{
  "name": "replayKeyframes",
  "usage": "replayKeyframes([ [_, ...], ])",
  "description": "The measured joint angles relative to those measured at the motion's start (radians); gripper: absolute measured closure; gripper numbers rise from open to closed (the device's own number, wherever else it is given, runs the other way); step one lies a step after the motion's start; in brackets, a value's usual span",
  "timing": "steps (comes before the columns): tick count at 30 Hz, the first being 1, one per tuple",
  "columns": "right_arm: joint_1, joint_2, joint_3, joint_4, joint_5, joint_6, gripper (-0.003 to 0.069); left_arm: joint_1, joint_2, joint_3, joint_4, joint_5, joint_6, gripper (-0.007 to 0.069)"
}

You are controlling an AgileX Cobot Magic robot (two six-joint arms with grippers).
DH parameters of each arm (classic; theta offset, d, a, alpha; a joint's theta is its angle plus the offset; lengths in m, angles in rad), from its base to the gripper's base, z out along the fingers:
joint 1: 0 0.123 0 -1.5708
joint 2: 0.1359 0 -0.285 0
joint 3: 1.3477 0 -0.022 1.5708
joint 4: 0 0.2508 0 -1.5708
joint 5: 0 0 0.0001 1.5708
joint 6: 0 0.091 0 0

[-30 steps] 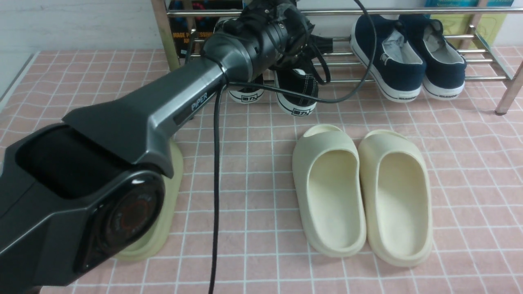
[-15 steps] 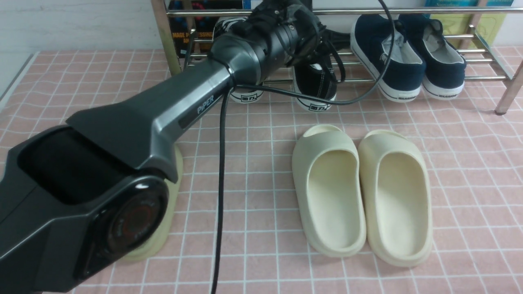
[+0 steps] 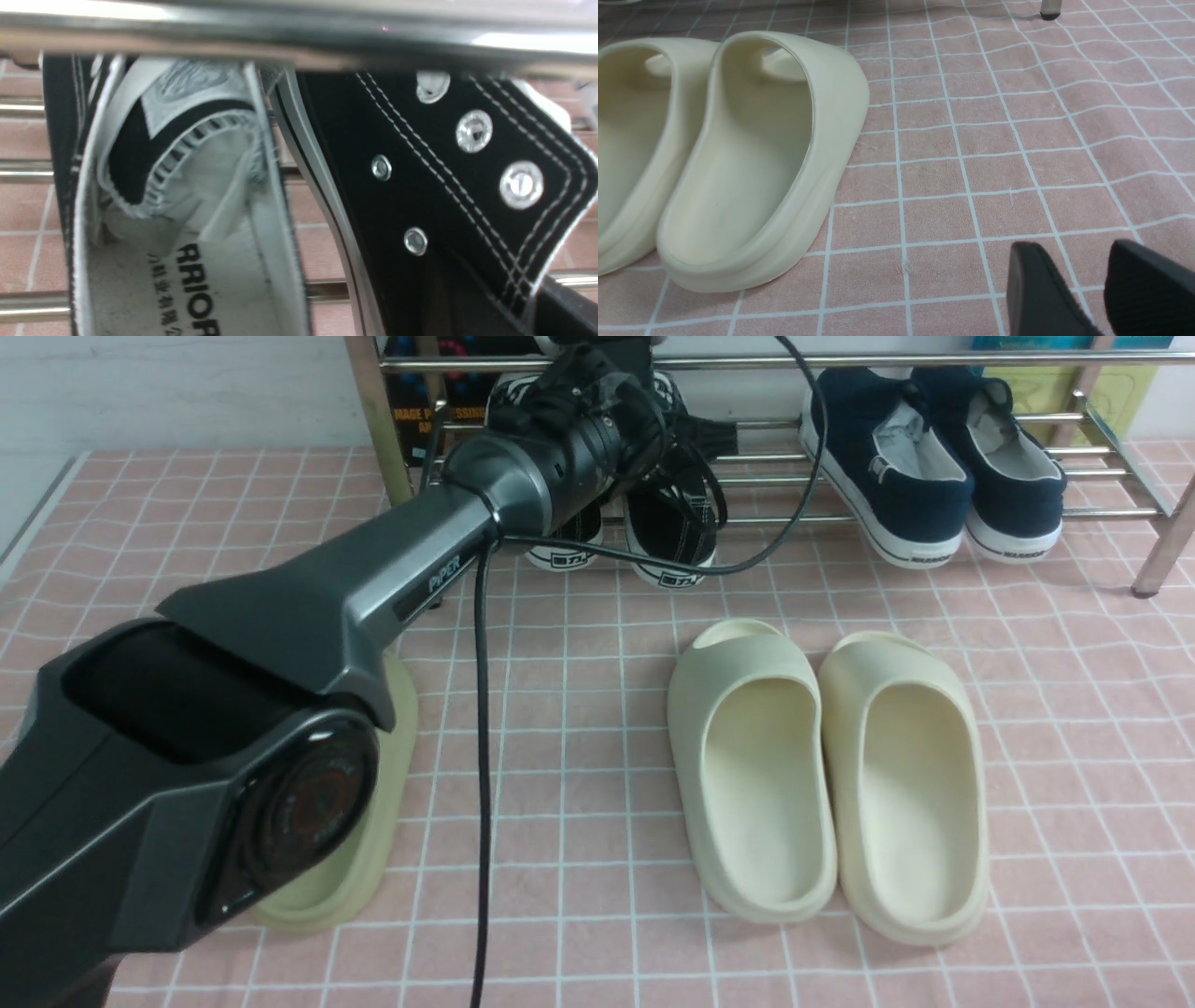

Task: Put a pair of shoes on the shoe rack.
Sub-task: Use the left arm to put a shoe into the shoe rack

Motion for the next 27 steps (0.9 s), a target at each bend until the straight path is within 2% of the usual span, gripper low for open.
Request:
replayKeyframes([
  [9, 0.000, 0.000, 0.000, 0.000, 0.000, 0.000, 0.0421, 0.001, 0.006, 0.000, 0.004, -0.021, 0.000, 0.0522],
  [17, 0.000, 0.000, 0.000, 0.000, 0.000, 0.000, 0.0421, -0.004, -0.006, -0.002, 0.011, -0.003, 0.004, 0.0338],
  [20, 0.000, 0.000, 0.000, 0.000, 0.000, 0.000, 0.0421, -0.015, -0.028, -0.002, 0.003, 0.021, 0.017, 0.0303],
  [24, 0.000, 0.000, 0.000, 0.000, 0.000, 0.000, 0.0421, -0.083, -0.164, -0.002, -0.003, 0.094, 0.163, 0.0286],
  [27, 0.000, 0.000, 0.000, 0.000, 0.000, 0.000, 0.0421, -0.151, -0.282, -0.009, -0.003, 0.175, 0.278, 0.0314],
])
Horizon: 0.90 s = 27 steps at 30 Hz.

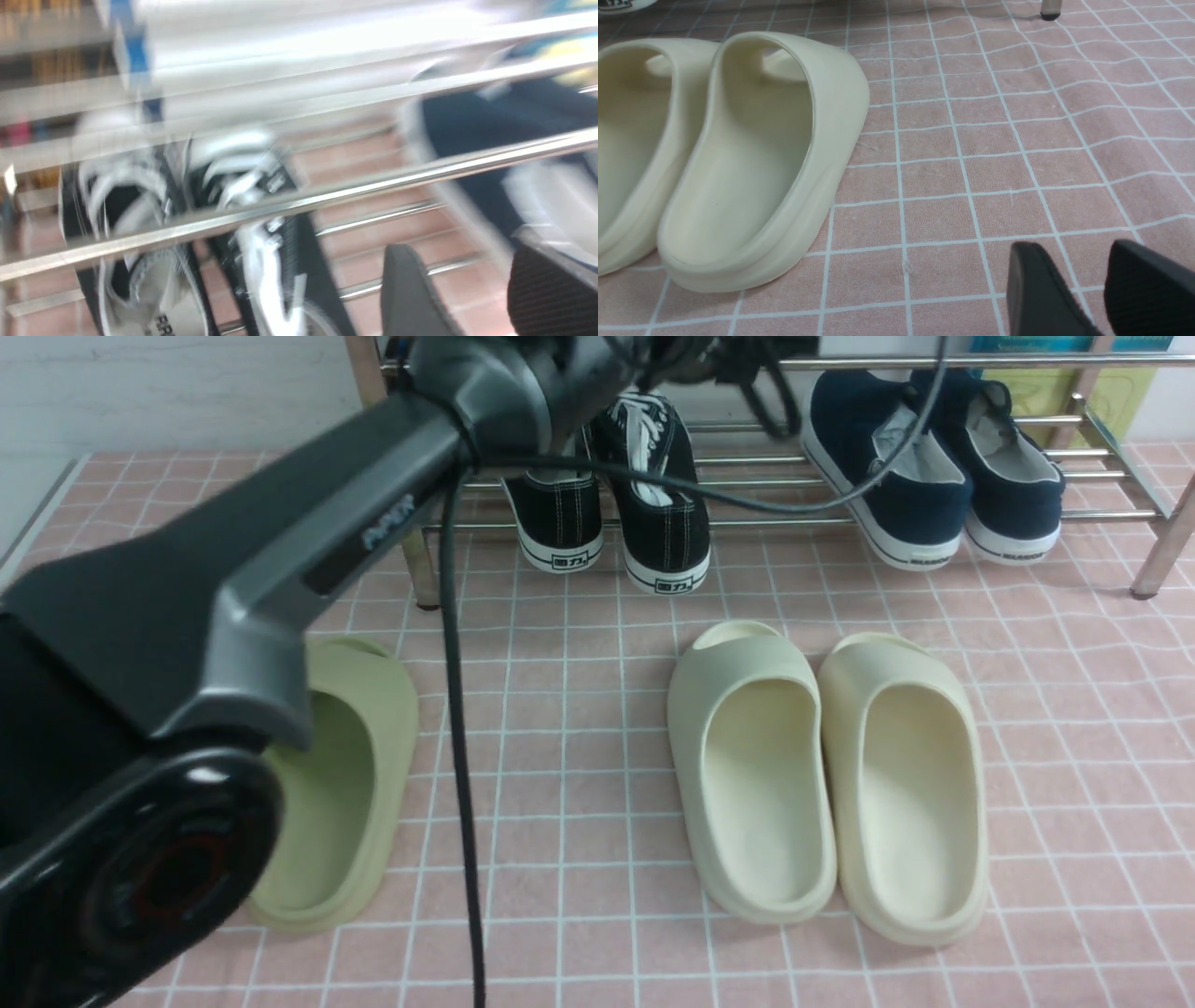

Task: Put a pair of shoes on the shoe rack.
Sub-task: Use the left arm to put a shoe into the shoe rack

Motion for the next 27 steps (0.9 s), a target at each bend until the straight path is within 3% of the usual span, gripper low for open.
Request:
replayKeyframes([
  [3, 0.000, 0.000, 0.000, 0.000, 0.000, 0.000, 0.0421, -0.040, -0.044, -0.008, 0.000, 0.094, 0.058, 0.0368],
  [7, 0.000, 0.000, 0.000, 0.000, 0.000, 0.000, 0.0421, -0.063, -0.022, 0.006, -0.042, 0.325, 0.105, 0.0515],
  [11, 0.000, 0.000, 0.000, 0.000, 0.000, 0.000, 0.0421, -0.061, 0.087, 0.041, -0.078, 0.388, 0.117, 0.0611],
  [19, 0.000, 0.000, 0.000, 0.000, 0.000, 0.000, 0.0421, -0.060, 0.214, 0.049, -0.199, 0.352, 0.161, 0.0621],
  [27, 0.000, 0.000, 0.000, 0.000, 0.000, 0.000, 0.0421, -0.001, 0.224, 0.049, -0.205, 0.262, 0.142, 0.0620],
])
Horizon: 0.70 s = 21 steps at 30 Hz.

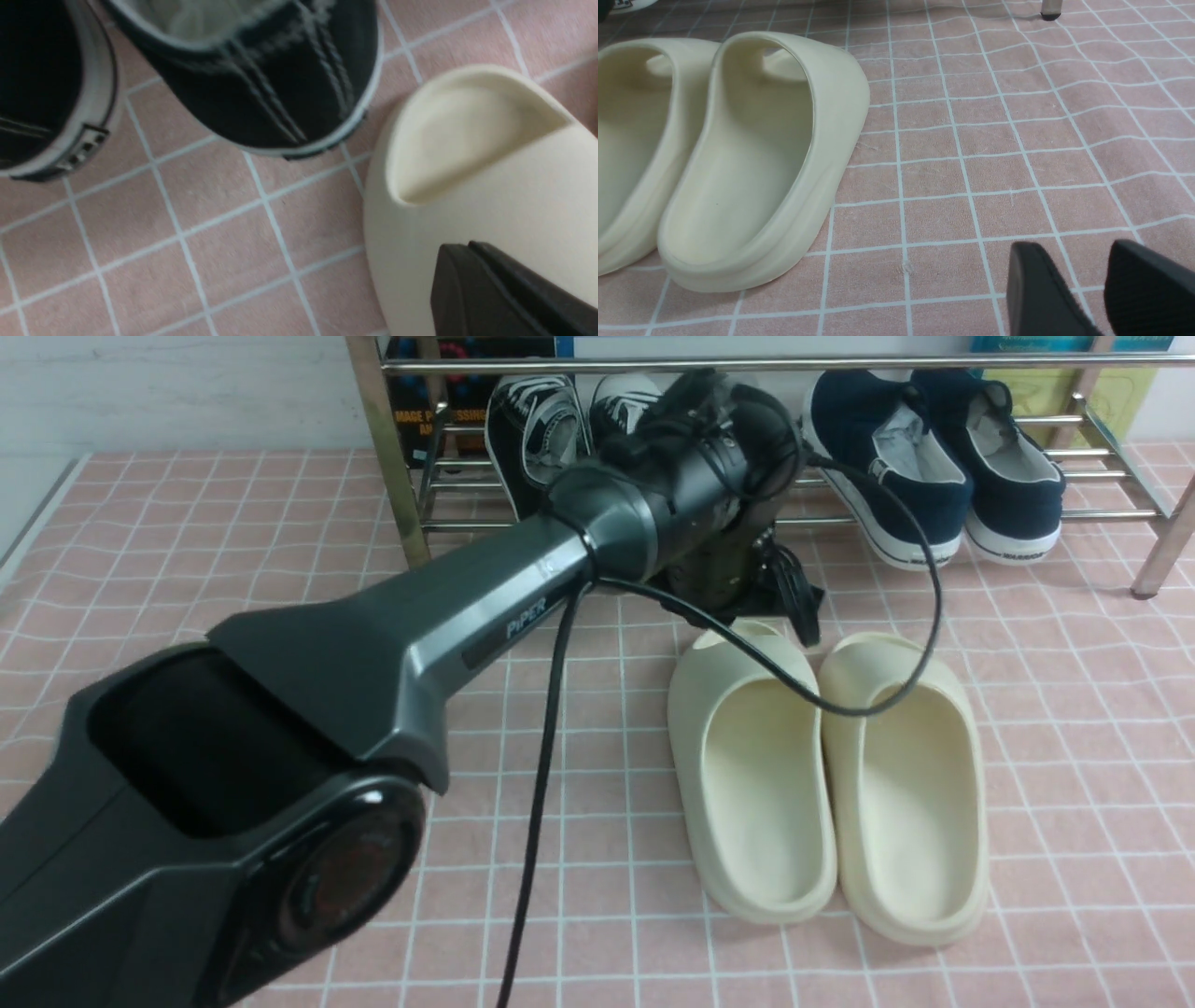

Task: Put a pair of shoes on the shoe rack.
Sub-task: Use the left arm to put a shoe into the shoe rack

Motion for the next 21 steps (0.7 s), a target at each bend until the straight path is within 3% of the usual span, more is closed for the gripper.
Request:
replayKeyframes([
  [6, 0.000, 0.000, 0.000, 0.000, 0.000, 0.000, 0.0421, 0.072, 0.001, 0.000, -0.032, -0.116, -0.021, 0.0620],
  [16, 0.000, 0.000, 0.000, 0.000, 0.000, 0.000, 0.0421, 0.091, 0.001, 0.000, -0.069, -0.143, -0.024, 0.0618],
  [21, 0.000, 0.000, 0.000, 0.000, 0.000, 0.000, 0.0421, 0.091, 0.002, 0.001, -0.052, -0.227, -0.051, 0.0615],
])
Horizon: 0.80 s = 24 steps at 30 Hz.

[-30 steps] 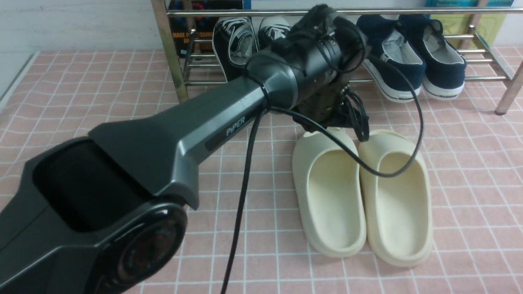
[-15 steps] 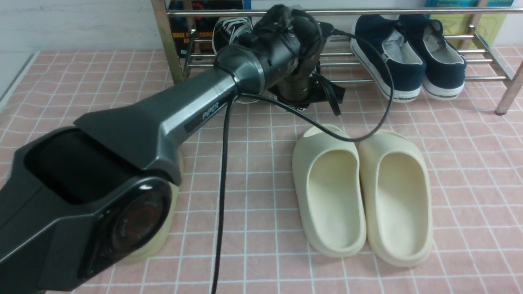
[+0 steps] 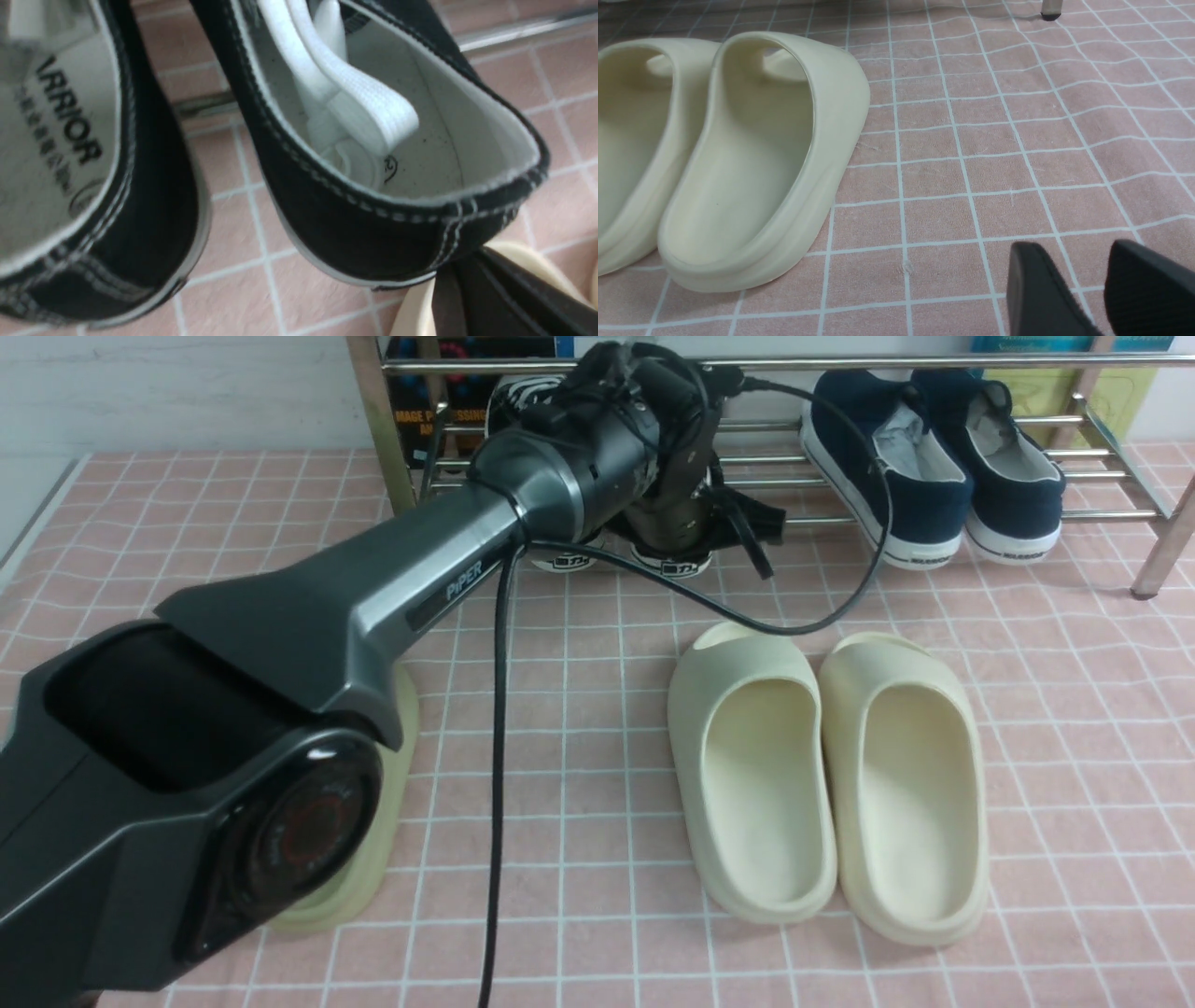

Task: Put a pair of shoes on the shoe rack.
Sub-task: Use the left arm to put a shoe into the shoe rack

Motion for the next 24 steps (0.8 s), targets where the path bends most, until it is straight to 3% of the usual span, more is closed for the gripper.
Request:
replayKeyframes([
  [6, 0.000, 0.000, 0.000, 0.000, 0.000, 0.000, 0.0421, 0.000, 0.000, 0.000, 0.061, -0.059, -0.044, 0.0613],
  [13, 0.000, 0.000, 0.000, 0.000, 0.000, 0.000, 0.0421, 0.005, 0.000, 0.000, 0.141, 0.027, -0.068, 0.0608],
  [24, 0.000, 0.000, 0.000, 0.000, 0.000, 0.000, 0.0421, -0.021, 0.000, 0.000, 0.126, 0.077, -0.073, 0.0605],
])
